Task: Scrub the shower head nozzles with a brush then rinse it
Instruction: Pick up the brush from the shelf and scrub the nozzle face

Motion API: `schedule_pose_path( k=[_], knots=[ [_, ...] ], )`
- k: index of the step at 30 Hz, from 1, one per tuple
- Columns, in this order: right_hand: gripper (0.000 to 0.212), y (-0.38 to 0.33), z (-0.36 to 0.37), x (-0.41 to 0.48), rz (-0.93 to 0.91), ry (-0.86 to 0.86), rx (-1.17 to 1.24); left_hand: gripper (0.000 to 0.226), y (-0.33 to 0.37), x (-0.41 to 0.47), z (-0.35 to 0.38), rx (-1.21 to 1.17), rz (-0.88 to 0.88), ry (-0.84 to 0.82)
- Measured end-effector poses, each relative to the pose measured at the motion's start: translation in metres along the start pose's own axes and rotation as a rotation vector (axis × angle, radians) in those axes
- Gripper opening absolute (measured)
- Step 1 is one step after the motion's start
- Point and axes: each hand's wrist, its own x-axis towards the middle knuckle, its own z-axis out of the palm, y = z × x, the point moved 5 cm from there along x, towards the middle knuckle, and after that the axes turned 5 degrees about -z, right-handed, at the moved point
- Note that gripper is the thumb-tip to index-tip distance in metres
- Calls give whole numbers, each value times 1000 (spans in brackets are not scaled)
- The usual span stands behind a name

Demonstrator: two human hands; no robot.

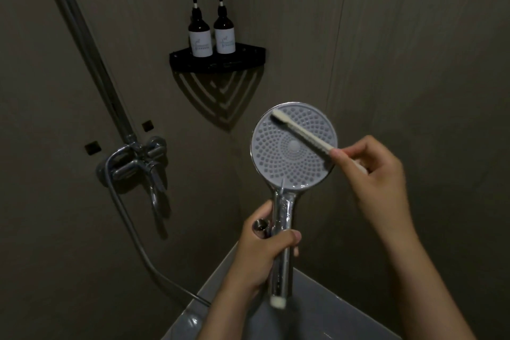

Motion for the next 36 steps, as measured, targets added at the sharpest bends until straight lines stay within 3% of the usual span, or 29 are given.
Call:
schedule_pose_path(
  k=[5, 7, 9, 15, 20, 23, 28, 32, 36],
  knots=[
    [20, 12, -19, -4, 64, 264, -48, 46, 1, -3, -6, -38, -2, 4],
    [14, 18, -23, -5, 133, 295, 5, 42, 4, -3, -9, -54, 9, 4],
    [8, 20, -18, -8, 194, 245, 107, 42, 5, -2, -12, -66, 9, 3],
    [32, 35, 34, -25, 299, -99, 192, 51, 1, -4, -22, -106, -14, 23],
    [28, 47, 74, -48, 462, -282, 296, 52, 1, -7, -37, -118, -14, 39],
    [26, 48, 98, -60, 530, -342, 396, 56, -2, -9, -49, -112, -25, 43],
    [20, 48, 132, -78, 498, -405, 421, 35, -2, -14, -69, -115, -24, 40],
    [32, 57, 161, -93, 617, -403, 476, 40, -6, -19, -90, -122, -42, 68],
    [23, 63, 189, -112, 732, -468, 462, 42, -12, -22, -113, -128, -54, 104]
  ],
)
